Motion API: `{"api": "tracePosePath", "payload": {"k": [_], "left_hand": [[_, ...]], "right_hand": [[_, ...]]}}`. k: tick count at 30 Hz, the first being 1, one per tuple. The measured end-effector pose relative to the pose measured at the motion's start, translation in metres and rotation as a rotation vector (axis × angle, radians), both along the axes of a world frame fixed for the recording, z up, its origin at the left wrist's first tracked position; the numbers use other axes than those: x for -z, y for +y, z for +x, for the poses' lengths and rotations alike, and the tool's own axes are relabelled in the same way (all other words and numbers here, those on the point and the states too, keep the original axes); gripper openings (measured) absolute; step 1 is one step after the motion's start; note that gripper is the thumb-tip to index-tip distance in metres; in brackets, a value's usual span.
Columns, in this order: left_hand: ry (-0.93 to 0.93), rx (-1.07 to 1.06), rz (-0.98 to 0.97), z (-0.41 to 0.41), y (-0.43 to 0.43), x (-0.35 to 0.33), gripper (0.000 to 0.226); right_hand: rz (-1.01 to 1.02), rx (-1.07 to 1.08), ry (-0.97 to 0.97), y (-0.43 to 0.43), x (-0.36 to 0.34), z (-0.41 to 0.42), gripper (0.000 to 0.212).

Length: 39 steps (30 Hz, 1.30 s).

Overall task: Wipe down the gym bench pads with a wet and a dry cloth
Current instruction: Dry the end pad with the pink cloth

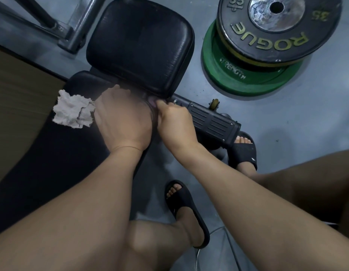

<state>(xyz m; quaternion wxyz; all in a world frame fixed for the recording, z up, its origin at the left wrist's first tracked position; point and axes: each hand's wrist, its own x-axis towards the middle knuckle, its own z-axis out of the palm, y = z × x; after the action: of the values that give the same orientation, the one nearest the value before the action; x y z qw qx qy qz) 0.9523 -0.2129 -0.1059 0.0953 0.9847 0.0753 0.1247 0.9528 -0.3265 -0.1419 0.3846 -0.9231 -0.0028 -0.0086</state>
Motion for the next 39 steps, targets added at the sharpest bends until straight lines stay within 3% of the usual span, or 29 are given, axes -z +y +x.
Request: {"api": "tracePosePath", "payload": {"k": [2, 7, 11, 16, 21, 26, 28, 33, 39], "left_hand": [[-0.005, 0.000, -0.007, -0.001, 0.000, 0.000, 0.039], [-0.009, -0.005, 0.005, -0.001, 0.001, 0.000, 0.038], [-0.010, -0.004, -0.008, -0.001, 0.000, 0.000, 0.039], [-0.016, -0.009, -0.001, 0.000, 0.000, 0.000, 0.039], [-0.029, 0.000, -0.019, -0.002, 0.000, 0.000, 0.038], [-0.012, -0.003, -0.004, -0.002, 0.000, 0.001, 0.038], [-0.023, 0.002, -0.012, -0.002, 0.000, 0.000, 0.037], [-0.025, -0.012, -0.011, -0.002, 0.002, 0.001, 0.037], [-0.022, -0.018, -0.025, -0.001, 0.001, 0.000, 0.037]], "right_hand": [[0.050, 0.030, 0.065, -0.010, 0.003, -0.010, 0.026], [0.154, 0.044, -0.285, -0.016, -0.011, -0.021, 0.030], [0.057, 0.052, -0.301, -0.003, -0.009, -0.003, 0.026], [-0.020, 0.008, -0.166, -0.002, -0.018, -0.003, 0.028], [-0.091, 0.018, 0.190, -0.047, -0.005, -0.013, 0.031], [-0.002, 0.237, -0.211, -0.062, -0.028, -0.017, 0.028], [0.016, 0.188, -0.306, -0.052, -0.038, -0.001, 0.032], [-0.070, -0.113, -0.314, -0.035, -0.032, 0.031, 0.029], [-0.155, 0.070, -0.319, -0.052, -0.041, 0.105, 0.026]]}}
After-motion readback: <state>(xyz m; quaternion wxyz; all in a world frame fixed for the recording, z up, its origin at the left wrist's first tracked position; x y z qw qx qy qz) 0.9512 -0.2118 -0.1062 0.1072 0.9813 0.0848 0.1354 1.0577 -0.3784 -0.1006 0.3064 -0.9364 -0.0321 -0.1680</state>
